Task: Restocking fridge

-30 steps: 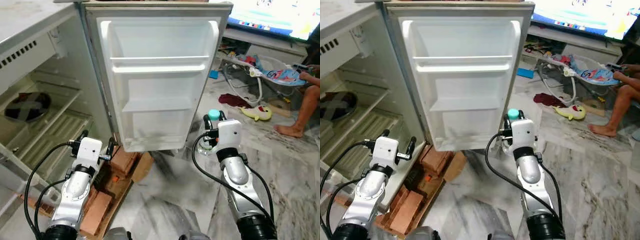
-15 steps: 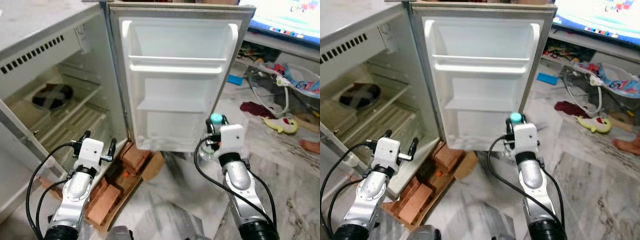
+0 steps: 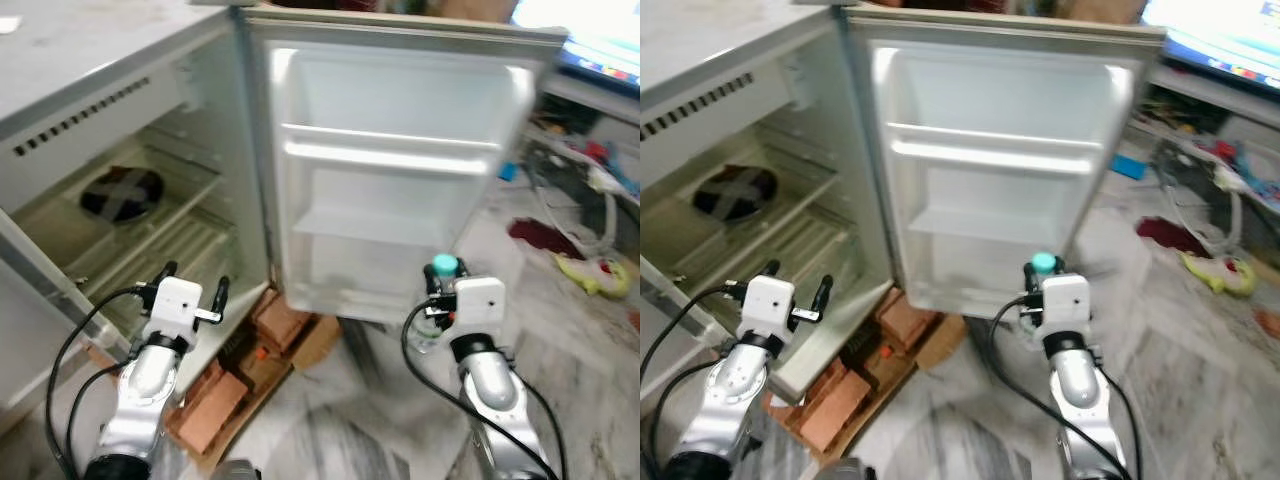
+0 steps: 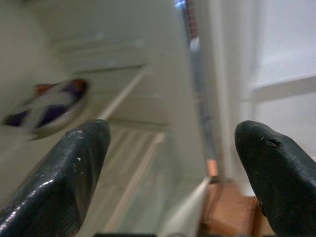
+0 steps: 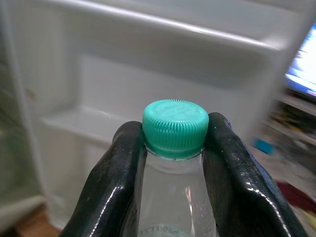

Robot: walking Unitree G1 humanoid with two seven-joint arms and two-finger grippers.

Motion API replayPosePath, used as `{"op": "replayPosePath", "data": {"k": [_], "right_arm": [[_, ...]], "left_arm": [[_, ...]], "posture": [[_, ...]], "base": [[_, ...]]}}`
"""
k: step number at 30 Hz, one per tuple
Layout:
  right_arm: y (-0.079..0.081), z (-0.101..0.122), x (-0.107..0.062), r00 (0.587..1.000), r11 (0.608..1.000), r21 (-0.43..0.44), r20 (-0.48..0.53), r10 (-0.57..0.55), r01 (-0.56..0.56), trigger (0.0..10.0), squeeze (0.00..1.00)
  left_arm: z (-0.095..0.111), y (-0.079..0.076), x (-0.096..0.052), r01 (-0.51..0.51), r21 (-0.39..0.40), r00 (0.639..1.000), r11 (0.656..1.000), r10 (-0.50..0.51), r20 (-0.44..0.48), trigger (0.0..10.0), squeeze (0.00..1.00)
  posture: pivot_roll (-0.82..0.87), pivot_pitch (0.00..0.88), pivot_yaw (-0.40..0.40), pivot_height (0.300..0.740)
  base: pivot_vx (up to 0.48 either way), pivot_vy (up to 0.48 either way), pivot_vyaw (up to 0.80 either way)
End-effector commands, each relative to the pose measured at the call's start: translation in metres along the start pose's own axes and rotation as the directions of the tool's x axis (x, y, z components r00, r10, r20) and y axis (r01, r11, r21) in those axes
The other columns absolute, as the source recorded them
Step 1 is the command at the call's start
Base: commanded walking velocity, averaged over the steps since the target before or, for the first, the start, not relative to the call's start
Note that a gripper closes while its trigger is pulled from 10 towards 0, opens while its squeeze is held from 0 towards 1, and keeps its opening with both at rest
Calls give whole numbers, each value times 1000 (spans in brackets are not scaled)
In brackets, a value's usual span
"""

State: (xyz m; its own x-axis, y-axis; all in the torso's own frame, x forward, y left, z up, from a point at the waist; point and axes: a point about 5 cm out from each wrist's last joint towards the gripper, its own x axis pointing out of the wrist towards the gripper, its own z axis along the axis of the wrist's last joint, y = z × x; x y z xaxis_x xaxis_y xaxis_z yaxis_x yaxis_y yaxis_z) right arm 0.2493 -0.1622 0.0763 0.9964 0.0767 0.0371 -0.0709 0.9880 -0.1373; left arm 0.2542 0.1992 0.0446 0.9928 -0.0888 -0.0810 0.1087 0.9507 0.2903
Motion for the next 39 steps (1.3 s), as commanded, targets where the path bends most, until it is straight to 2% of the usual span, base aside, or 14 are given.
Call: {"op": "replayPosePath", "data": {"k": [1, 6, 28, 39], "right_arm": [[-7, 7, 1, 1000, 1000, -5, 27, -14, 14, 10000, 0], [-8, 6, 0, 1000, 1000, -4, 21, -11, 11, 10000, 0], [-5, 1, -2, 1000, 1000, 14, -14, -7, 7, 10000, 0], [-6, -1, 1, 1000, 999, 32, -18, -18, 19, 10000, 0]], "left_arm": [[6, -3, 3, 0, -7, 1000, 1000, 0, 24, 10000, 0], [5, -2, 3, -10, -6, 1000, 1000, 11, 18, 10000, 0], [3, -4, 3, -7, -5, 1000, 1000, 7, 3, 10000, 0], [3, -6, 3, 4, -46, 1000, 999, -5, -6, 10000, 0]], "posture": [[-12, 0, -19, 740], [-8, 0, -21, 740], [-8, 0, -26, 740], [-1, 0, -25, 740]], "base": [[435, 0, 0], [404, 0, 0], [0, 0, 0], [0, 0, 0]]}}
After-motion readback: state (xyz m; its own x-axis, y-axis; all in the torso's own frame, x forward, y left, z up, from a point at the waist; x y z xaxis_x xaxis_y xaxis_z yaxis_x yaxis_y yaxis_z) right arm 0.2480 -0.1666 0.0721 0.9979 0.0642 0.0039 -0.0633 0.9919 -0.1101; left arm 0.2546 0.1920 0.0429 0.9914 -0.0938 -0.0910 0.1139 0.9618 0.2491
